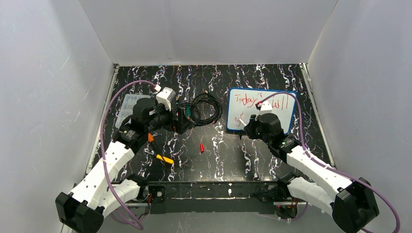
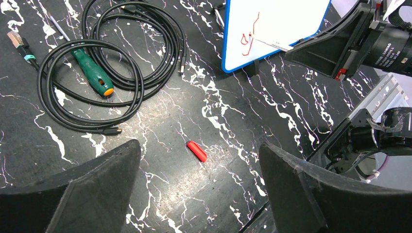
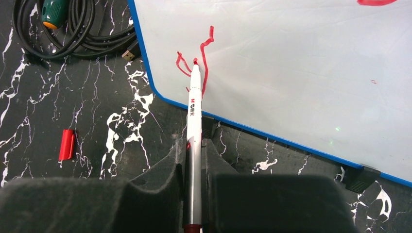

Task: Write a sentence on the whiteboard

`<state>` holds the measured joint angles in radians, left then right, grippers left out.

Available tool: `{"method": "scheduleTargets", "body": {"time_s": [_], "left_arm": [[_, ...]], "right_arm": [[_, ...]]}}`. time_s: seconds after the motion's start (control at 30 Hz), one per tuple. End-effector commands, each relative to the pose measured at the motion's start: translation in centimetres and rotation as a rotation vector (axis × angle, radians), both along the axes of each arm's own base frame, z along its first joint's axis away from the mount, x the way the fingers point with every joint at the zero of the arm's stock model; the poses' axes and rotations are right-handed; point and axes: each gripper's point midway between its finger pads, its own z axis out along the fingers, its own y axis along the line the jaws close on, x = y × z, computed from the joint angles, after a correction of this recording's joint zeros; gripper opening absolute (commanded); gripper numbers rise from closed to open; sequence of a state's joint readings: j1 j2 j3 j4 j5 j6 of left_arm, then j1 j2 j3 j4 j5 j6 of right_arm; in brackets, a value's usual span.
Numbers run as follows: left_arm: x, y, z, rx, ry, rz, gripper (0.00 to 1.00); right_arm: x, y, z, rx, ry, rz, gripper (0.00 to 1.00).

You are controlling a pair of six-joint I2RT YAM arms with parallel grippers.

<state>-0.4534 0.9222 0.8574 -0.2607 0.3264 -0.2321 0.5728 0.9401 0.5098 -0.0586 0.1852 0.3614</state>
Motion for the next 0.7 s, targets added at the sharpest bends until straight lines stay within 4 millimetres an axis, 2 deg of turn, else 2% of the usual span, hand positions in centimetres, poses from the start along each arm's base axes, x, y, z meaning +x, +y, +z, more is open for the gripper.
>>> {"method": "scheduleTargets", "body": {"time_s": [0.0, 0.23, 0.43, 0.53, 0.67], "left_arm": [[-0.1, 0.0, 0.0, -0.005, -0.006, -0.006, 0.9], [0.0, 0.1, 0.0, -0.003, -0.006, 0.002, 0.9], [0.2, 0.4, -0.1, 0.005, -0.01, 0.019, 0.9], [0.3, 0.8, 0.0, 0.018, -0.027, 0.037, 0.9], [0.4, 1.0, 0.0, 0.023, -0.03, 0.045, 0.9]], "right_arm": [[0.9, -1.1, 0.9, -0.038, -0.022, -0.068, 0.01], [0.6, -2.2, 1.0, -0.068, -0.023, -0.102, 0.01], [0.0, -1.4, 2.5, -0.029, -0.055, -0.037, 0.01], [-0.3, -2.5, 3.6, -0.036, -0.094, -0.076, 0.01], [-0.7, -4.8, 4.0, -0.092, -0.107, -0.15, 0.01]]}}
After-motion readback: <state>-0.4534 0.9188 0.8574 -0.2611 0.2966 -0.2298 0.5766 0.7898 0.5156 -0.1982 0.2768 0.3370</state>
